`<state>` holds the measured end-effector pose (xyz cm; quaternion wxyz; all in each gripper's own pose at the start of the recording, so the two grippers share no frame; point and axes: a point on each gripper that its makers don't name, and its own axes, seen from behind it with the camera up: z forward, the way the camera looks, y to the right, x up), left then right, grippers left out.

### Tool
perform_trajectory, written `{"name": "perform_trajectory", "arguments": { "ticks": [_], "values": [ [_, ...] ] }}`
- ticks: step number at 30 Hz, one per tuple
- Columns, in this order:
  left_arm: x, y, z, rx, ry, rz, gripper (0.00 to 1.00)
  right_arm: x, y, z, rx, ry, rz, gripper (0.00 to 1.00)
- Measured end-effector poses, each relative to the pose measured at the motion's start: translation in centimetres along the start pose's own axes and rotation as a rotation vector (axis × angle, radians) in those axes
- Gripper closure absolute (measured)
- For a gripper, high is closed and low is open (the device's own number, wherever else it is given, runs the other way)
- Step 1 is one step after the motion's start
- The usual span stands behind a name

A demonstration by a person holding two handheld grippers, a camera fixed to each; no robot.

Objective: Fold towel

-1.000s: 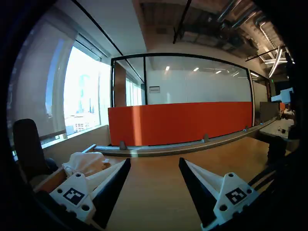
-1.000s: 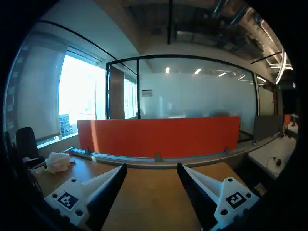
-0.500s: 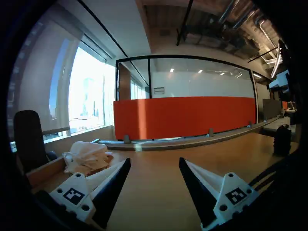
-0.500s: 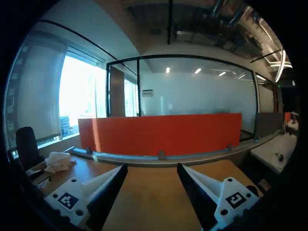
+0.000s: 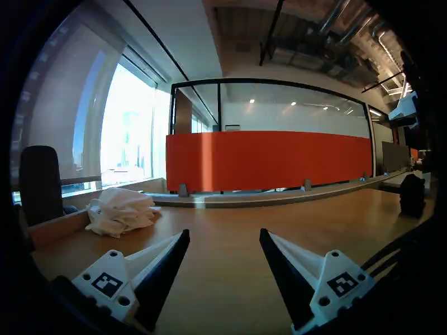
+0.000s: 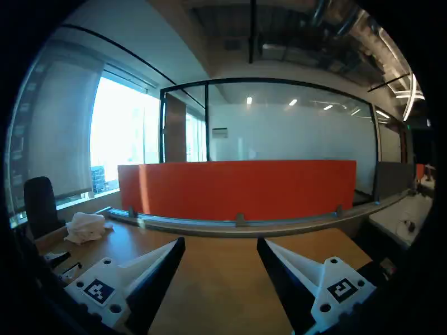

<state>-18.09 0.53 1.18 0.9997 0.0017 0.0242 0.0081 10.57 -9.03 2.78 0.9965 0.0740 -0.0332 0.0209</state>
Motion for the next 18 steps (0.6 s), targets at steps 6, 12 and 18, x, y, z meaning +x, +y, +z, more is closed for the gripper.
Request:
{"name": "perform_trajectory", "arguments": {
  "ticks": [6,12,18],
  "values": [
    [-0.09,-0.39,0.02,0.01,0.009,-0.007,0.07,-0.08,0.2,-0.14,-0.003,0.001,0.0,0.01],
    [-0.39,-0.8,-0.12,0.016,0.001,-0.016,0.07,0.26,0.43,-0.19,-0.005,0.003,-0.004,0.0],
    [-0.47,-0.72,0.01,0.012,-0.001,-0.017,0.07,0.14,0.23,-0.23,0.007,0.004,-0.007,0.01]
  ]
}}
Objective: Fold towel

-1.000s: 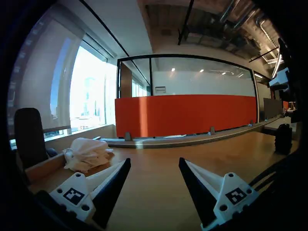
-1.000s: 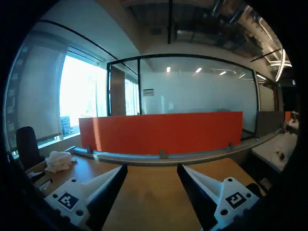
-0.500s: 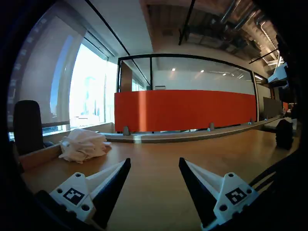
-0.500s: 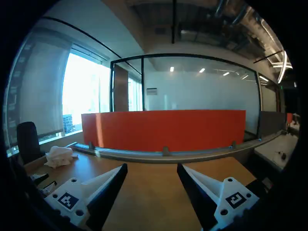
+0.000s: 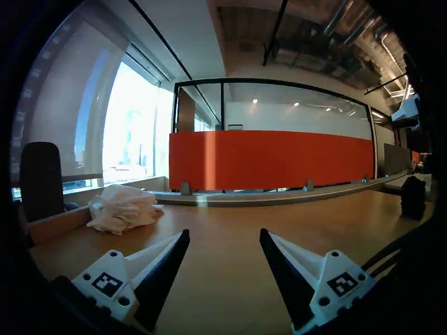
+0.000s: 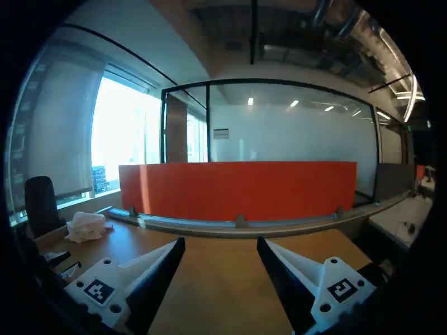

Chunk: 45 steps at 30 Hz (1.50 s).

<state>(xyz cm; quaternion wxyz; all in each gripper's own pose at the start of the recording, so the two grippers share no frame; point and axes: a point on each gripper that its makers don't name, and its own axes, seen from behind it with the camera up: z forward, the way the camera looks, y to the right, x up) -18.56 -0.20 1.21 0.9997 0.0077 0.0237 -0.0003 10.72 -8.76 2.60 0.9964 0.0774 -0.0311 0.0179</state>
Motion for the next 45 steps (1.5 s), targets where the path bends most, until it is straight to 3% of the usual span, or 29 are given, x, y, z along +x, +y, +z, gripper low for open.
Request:
{"name": "perform_trajectory", "arguments": {
  "ticks": [12,24,35,45],
  "values": [
    [-0.2,0.1,0.1,-0.006,-0.001,-0.002,0.07,-0.3,1.0,-0.3,-0.015,0.018,-0.006,0.0],
    [-0.5,0.1,0.2,-0.005,-0.002,-0.001,0.07,-0.7,4.2,-0.9,-0.082,0.073,-0.063,0.0],
    [-0.7,0.2,0.3,-0.005,-0.001,-0.002,0.07,-5.0,7.8,-1.2,-0.136,0.09,-0.021,0.0],
    [-0.8,0.3,0.3,-0.005,-0.001,-0.002,0.07,-9.7,9.4,-1.4,-0.137,0.117,0.031,0.0]
  ]
}}
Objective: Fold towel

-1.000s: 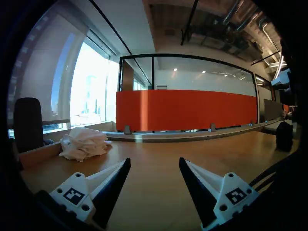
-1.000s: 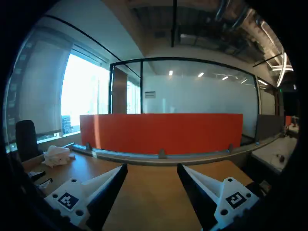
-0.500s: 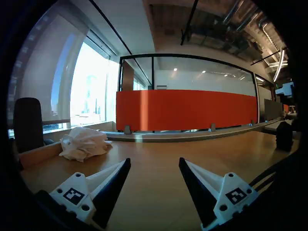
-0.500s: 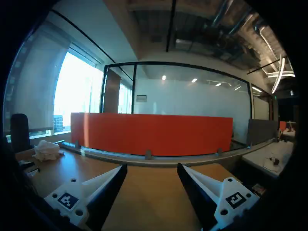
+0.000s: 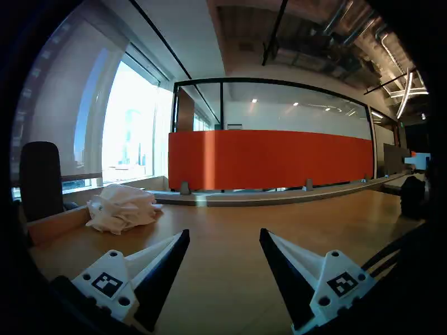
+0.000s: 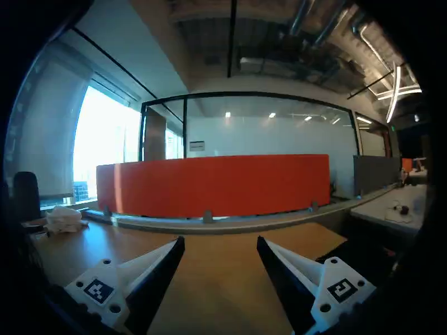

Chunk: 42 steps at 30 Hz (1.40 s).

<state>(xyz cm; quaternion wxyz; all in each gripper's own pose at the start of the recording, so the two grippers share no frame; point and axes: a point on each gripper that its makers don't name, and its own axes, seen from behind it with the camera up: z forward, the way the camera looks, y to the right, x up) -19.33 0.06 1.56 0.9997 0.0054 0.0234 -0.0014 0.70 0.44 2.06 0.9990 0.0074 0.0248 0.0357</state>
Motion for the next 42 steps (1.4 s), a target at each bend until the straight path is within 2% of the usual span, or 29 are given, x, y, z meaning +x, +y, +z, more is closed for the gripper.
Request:
{"name": "perform_trajectory", "arguments": {
  "ticks": [5,13,30,42],
  "values": [
    [0.0,0.0,0.0,0.0,0.0,0.0,0.07,-2.6,1.2,-0.2,-0.027,-0.019,0.018,0.01],
    [0.0,0.1,0.0,0.0,0.0,0.0,0.07,-5.3,1.7,-1.0,-0.043,-0.033,-0.02,0.01],
    [0.0,0.1,0.0,0.0,0.0,0.0,0.07,-7.2,1.3,-1.4,-0.032,-0.034,-0.041,0.0],
    [-0.1,0.1,0.0,0.0,0.0,0.0,0.07,-7.1,0.9,-1.7,-0.032,-0.027,-0.054,0.0]
  ]
}}
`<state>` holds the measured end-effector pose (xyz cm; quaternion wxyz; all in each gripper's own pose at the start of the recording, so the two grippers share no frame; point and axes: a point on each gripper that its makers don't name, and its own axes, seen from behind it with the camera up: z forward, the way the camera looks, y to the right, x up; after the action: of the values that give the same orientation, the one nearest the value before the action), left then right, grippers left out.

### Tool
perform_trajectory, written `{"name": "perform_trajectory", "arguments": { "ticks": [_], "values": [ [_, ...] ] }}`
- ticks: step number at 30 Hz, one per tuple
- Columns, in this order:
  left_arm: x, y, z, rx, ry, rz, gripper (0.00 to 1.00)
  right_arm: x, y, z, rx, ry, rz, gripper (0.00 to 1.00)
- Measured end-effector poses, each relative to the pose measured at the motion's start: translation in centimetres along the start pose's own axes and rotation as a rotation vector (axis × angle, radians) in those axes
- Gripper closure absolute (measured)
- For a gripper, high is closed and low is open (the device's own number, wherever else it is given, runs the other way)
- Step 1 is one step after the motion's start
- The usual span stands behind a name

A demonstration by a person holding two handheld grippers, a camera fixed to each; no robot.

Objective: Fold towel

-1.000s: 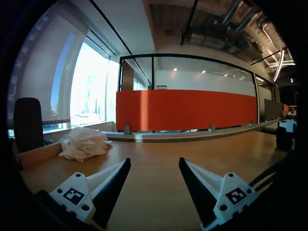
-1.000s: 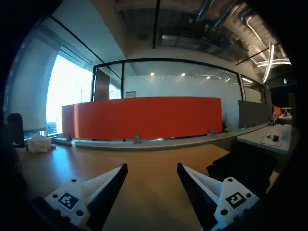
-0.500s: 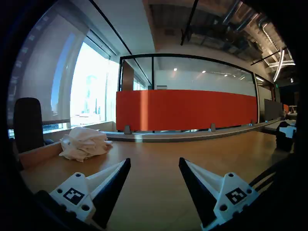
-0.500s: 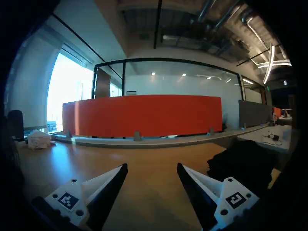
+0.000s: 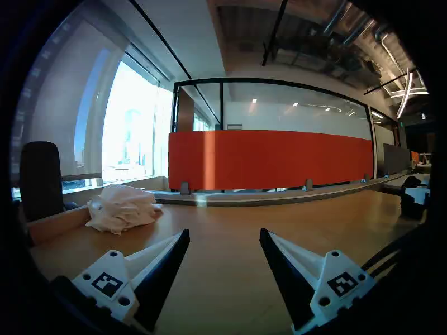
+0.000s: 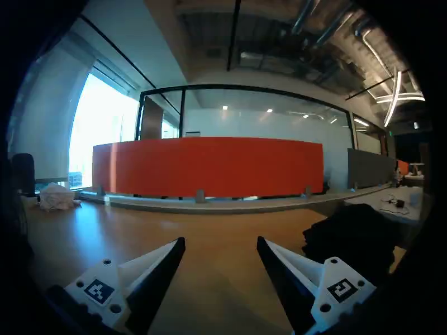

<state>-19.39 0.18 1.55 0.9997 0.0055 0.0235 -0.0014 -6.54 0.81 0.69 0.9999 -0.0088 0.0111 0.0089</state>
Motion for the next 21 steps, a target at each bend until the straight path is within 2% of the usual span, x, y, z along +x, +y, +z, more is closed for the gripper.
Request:
{"name": "perform_trajectory", "arguments": {
  "ticks": [21],
  "values": [
    [-0.01,-0.03,-0.05,0.0,0.0,0.0,0.07,0.2,-0.31,-0.27,0.005,0.001,0.001,0.0]
  ]
}}
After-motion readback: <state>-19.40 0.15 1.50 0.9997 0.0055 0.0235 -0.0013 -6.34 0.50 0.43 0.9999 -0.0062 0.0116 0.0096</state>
